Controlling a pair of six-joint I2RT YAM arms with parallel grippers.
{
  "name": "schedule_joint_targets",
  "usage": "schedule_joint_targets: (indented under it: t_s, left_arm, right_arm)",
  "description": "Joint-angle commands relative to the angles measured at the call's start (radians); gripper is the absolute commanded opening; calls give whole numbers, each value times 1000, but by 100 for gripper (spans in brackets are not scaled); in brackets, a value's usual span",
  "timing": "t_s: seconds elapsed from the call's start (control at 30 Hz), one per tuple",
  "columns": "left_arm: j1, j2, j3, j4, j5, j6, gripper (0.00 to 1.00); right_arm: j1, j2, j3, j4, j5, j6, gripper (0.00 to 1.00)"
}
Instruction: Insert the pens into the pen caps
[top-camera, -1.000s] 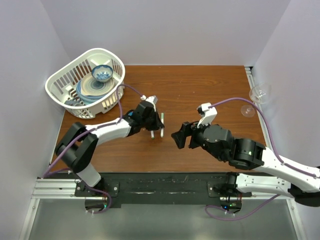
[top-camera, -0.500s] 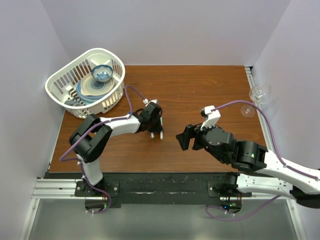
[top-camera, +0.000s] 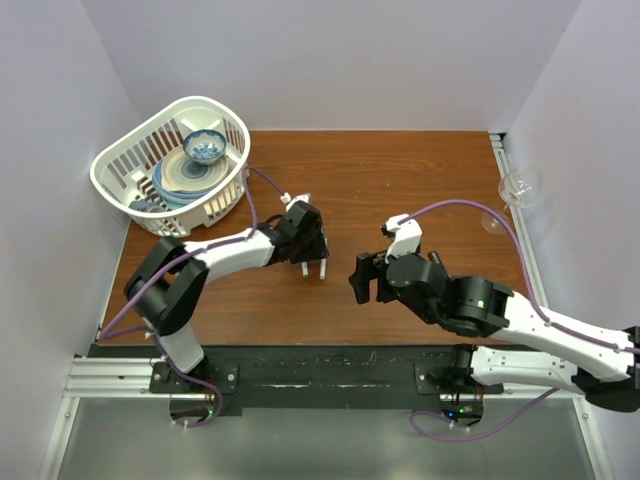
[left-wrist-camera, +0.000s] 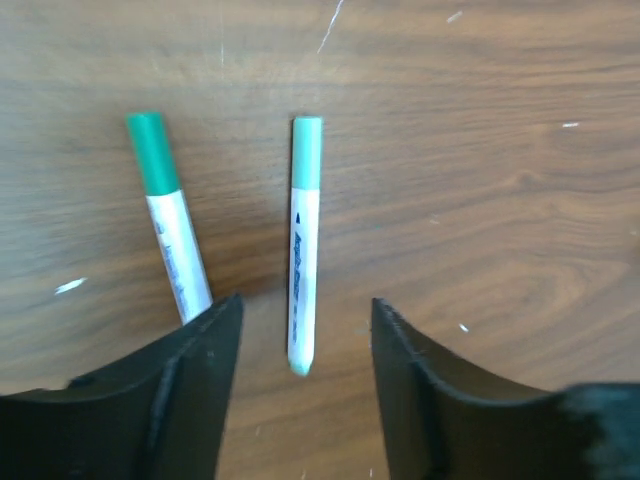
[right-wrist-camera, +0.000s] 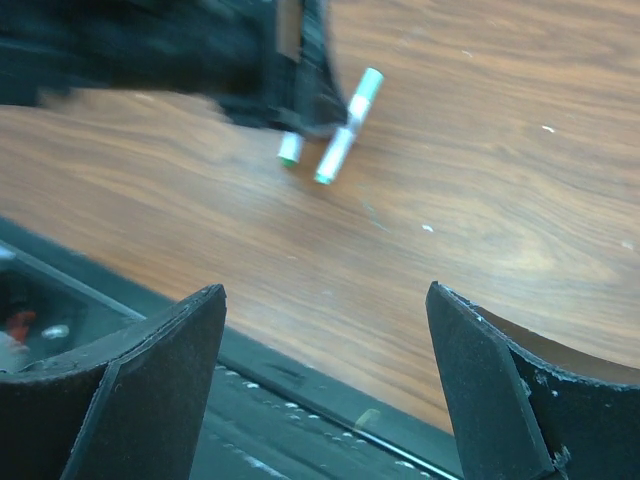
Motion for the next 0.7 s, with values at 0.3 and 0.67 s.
schedule_joint_targets:
  t_s: [0.3, 0.67]
  left_arm:
    - [10, -452, -111, -162, -195, 178, 99]
    - [11, -710, -248, -173, -254, 333, 100]
  right_arm:
    - [-664, 297, 52, 36, -278, -199, 83]
    - [-998, 567, 27, 76, -328, -139, 81]
